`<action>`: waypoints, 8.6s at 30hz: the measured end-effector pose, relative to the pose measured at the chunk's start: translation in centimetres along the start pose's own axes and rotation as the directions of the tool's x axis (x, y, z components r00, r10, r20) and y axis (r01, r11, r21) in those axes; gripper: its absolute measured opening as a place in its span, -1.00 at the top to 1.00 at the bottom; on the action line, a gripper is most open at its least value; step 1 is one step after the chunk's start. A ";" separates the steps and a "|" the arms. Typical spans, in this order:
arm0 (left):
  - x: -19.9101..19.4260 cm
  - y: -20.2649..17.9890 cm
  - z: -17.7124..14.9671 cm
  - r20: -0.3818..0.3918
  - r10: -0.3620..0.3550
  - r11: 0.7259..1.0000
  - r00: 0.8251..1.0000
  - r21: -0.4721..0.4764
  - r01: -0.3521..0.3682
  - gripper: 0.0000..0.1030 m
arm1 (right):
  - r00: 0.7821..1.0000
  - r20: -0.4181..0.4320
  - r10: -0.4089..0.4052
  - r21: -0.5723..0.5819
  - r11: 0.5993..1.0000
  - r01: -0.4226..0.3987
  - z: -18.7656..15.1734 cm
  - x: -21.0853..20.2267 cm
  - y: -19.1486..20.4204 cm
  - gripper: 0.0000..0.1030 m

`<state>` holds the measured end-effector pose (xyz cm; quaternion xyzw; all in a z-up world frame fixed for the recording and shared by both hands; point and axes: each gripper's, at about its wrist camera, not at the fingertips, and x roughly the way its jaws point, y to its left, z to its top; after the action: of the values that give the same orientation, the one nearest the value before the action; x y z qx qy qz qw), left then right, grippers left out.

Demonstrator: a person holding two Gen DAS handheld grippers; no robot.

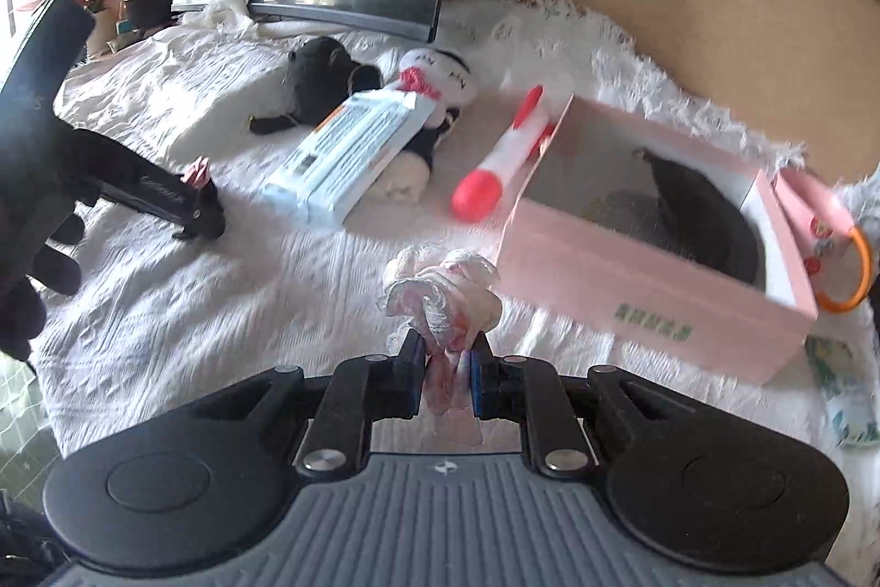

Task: Organize soft objects
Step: 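Drop the rose clip into the pink box with the left tool while the right tool holds the scrunchie, then lower the scrunchie into the pink box and open the right tool, then grasp the wet-wipes packet with the right tool while the left tool grasps the white-red plush, then lift the wipes packet with the right tool while the left tool carries the plush toward the box, then drop the finned plush in the box with left tool while right tool drops the wipes, then grasp the white bunny doll with black legs with the right tool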

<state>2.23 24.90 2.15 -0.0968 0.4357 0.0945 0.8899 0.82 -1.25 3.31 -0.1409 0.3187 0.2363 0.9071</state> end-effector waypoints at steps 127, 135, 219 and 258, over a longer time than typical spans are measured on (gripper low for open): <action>7.8 -10.9 11.9 -0.068 -0.462 0.856 0.884 0.228 0.465 0.66 | 0.942 -0.245 -0.227 0.239 0.928 0.286 -1.9 -4.2 -3.5 -0.57; 12.3 -14.7 13.4 -0.099 -0.312 0.904 0.945 0.275 0.327 0.19 | 0.959 -0.222 -0.175 0.276 0.932 0.234 -4.0 -5.5 -5.7 -0.57; 4.8 -24.6 10.1 0.061 -0.361 0.922 0.931 0.176 0.346 0.38 | 0.965 -0.019 -0.260 0.303 0.919 0.254 -8.6 -14.3 -12.2 -0.53; -2.7 3.2 -1.2 0.012 -0.300 0.949 0.954 -0.091 0.300 0.37 | 0.981 0.039 -0.189 0.093 0.978 0.185 4.9 0.5 -7.0 -0.54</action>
<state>-1.09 27.44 3.26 -0.2029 0.4120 -0.0221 0.8880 7.32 -5.05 7.47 -0.1239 0.2928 0.1389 0.9379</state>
